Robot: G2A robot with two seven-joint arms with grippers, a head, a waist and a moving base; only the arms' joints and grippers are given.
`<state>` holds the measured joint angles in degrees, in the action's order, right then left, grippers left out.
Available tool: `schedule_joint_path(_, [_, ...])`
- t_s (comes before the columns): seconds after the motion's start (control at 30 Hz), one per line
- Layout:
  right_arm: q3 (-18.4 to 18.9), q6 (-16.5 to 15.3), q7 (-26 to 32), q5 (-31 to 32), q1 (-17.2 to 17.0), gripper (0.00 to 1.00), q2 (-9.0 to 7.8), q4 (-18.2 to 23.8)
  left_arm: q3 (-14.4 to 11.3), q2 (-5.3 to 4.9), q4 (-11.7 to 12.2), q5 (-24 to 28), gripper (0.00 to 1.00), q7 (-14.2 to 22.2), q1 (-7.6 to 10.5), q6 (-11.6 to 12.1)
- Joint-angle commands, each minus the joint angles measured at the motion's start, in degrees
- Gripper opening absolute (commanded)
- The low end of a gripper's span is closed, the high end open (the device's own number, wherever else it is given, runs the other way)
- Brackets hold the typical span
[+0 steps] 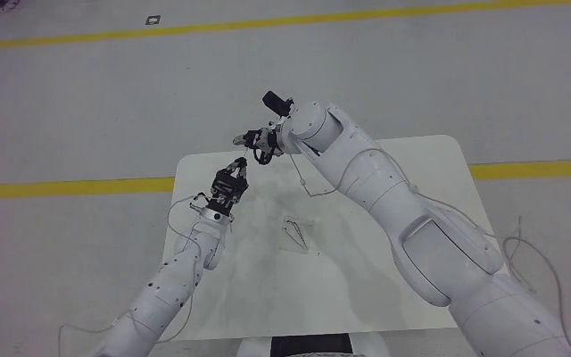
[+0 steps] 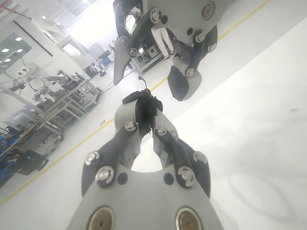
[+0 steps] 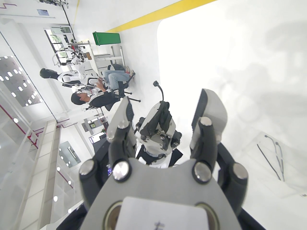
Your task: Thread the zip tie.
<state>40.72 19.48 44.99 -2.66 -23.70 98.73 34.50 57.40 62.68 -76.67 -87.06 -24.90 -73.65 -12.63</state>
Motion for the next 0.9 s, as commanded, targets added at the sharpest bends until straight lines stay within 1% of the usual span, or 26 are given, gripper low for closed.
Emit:
schedule_joint_path(0.0, [0.0, 0.0, 0.0, 0.0, 0.0, 1.0, 0.0, 0.0, 1.0, -0.11, -1.2, 3.3, 0.0, -0.3, -0.87, 2.9])
schedule_joint_path(0.03, [0.0, 0.0, 0.0, 0.0, 0.0, 1.0, 0.0, 0.0, 2.2, -0.18, -2.2, 7.1, 0.0, -0.2, -1.62, 4.8])
schedule_joint_path(0.07, [0.0, 0.0, 0.0, 0.0, 0.0, 1.0, 0.0, 0.0, 3.2, -0.25, -3.0, 9.7, 0.0, 0.1, -2.27, 6.1])
schedule_joint_path(0.1, [0.0, 0.0, 0.0, 0.0, 0.0, 1.0, 0.0, 0.0, 4.0, -0.41, -3.9, 11.2, 0.0, 0.1, -2.87, 7.9])
schedule_joint_path(0.17, [0.0, 0.0, 0.0, 0.0, 0.0, 1.0, 0.0, 0.0, 6.2, -0.73, -6.0, 17.4, 0.0, 0.9, -4.74, 12.9])
schedule_joint_path(0.23, [0.0, 0.0, 0.0, 0.0, 0.0, 1.0, 0.0, 0.0, 8.8, -1.09, -8.1, 24.0, 0.0, 2.5, -6.56, 17.5])
schedule_joint_path(0.27, [0.0, 0.0, 0.0, 0.0, 0.0, 1.0, 0.0, 0.0, 9.8, -1.29, -8.9, 25.9, 0.0, 3.3, -7.28, 19.8])
schedule_joint_path(0.33, [0.0, 0.0, 0.0, 0.0, 0.0, 1.0, 0.0, 0.0, 12.1, -1.66, -10.1, 30.0, 0.0, 4.4, -8.75, 23.3])
schedule_joint_path(0.37, [0.0, 0.0, 0.0, 0.0, 0.0, 1.0, 0.0, 0.0, 13.3, -1.9, -10.8, 32.5, 0.0, 5.3, -9.68, 26.3])
schedule_joint_path(0.43, [0.0, 0.0, 0.0, 0.0, 0.0, 1.0, 0.0, 0.0, 15.2, -2.24, -11.3, 35.5, 0.0, 6.5, -10.84, 29.6])
schedule_joint_path(0.47, [0.0, 0.0, 0.0, 0.0, 0.0, 1.0, 0.0, 0.0, 16.3, -2.4, -11.5, 38.4, 0.0, 7.4, -11.58, 31.7])
schedule_joint_path(0.53, [0.0, 0.0, 0.0, 0.0, 0.0, 1.0, 0.0, 0.0, 17.7, -2.63, -11.8, 41.2, 0.0, 9.4, -12.35, 32.1])
schedule_joint_path(0.57, [0.0, 0.0, 0.0, 0.0, 0.0, 1.0, 0.0, 0.0, 17.9, -2.77, -12.6, 43.9, 0.0, 10.7, -12.99, 32.1])
schedule_joint_path(0.6, [0.0, 0.0, 0.0, 0.0, 0.0, 1.0, 0.0, 0.0, 18.2, -2.96, -13.0, 45.4, 0.0, 12.2, -13.29, 32.1])
schedule_joint_path(0.63, [0.0, 0.0, 0.0, 0.0, 0.0, 1.0, 0.0, 0.0, 18.3, -3.04, -13.2, 45.5, 0.0, 12.6, -13.35, 32.1])
schedule_joint_path(0.87, [0.0, 0.0, 0.0, 0.0, 0.0, 1.0, 0.0, 0.0, 18.3, -3.04, -13.2, 45.5, 0.0, 12.6, -13.35, 32.1])
